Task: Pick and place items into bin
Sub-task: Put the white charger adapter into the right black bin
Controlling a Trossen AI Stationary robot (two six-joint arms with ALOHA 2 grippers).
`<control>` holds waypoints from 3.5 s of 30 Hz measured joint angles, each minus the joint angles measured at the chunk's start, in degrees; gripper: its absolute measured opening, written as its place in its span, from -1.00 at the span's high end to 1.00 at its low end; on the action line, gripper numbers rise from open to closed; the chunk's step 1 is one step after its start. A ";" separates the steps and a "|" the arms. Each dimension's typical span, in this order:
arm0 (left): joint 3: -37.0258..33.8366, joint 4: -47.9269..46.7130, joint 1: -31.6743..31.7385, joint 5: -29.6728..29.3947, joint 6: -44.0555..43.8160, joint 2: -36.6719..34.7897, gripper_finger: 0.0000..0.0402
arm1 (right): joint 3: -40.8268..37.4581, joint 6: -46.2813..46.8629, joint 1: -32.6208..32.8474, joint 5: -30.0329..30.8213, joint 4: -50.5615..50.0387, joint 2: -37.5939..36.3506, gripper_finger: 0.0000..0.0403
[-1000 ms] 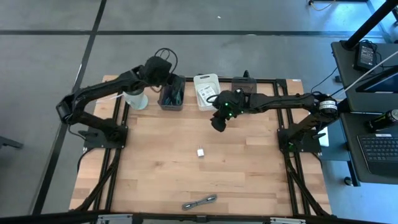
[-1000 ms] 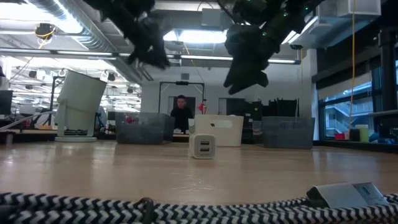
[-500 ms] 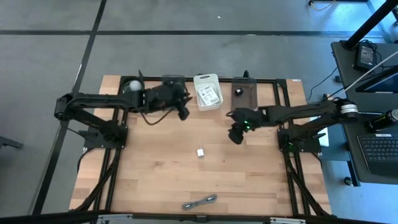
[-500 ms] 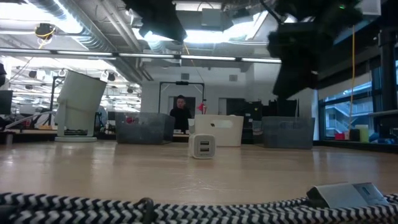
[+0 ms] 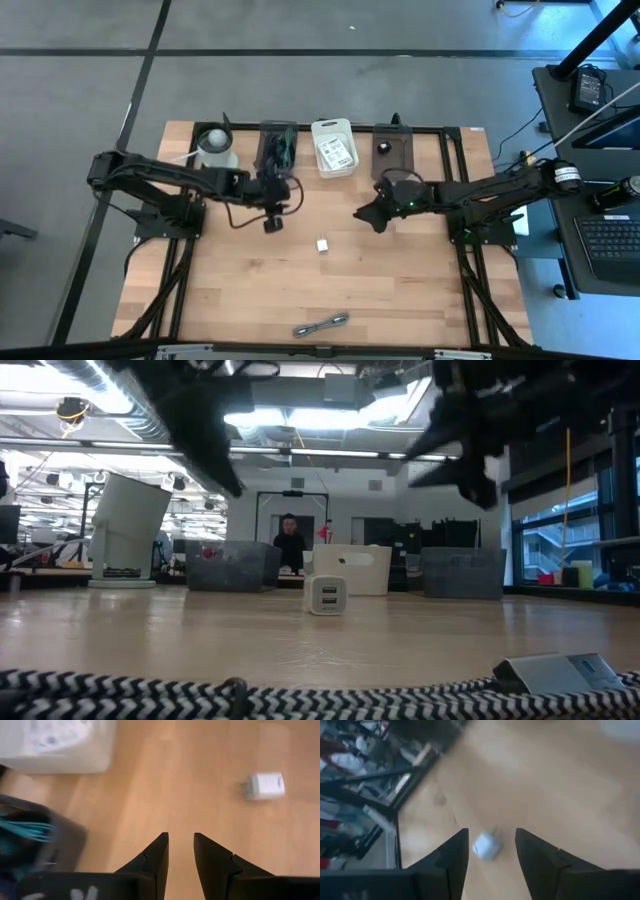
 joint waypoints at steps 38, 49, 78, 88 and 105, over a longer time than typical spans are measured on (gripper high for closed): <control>-21.49 6.42 11.10 15.51 19.51 -22.98 0.57 | 61.52 21.78 5.50 -5.79 -55.52 52.09 -0.65; -21.49 6.18 11.19 15.58 20.98 -22.98 0.57 | 61.66 24.70 6.16 -5.59 -53.02 57.59 -0.61; -21.49 5.85 11.22 9.06 19.65 -22.96 0.57 | 61.40 21.21 7.01 10.88 -77.45 42.64 0.31; -21.49 7.06 11.22 7.56 14.55 -22.96 0.57 | 38.38 16.02 1.79 25.07 -70.66 16.92 0.31; -21.49 16.21 11.19 -3.44 6.89 -22.96 0.57 | 25.78 -24.97 -40.69 -3.06 -51.45 7.75 0.31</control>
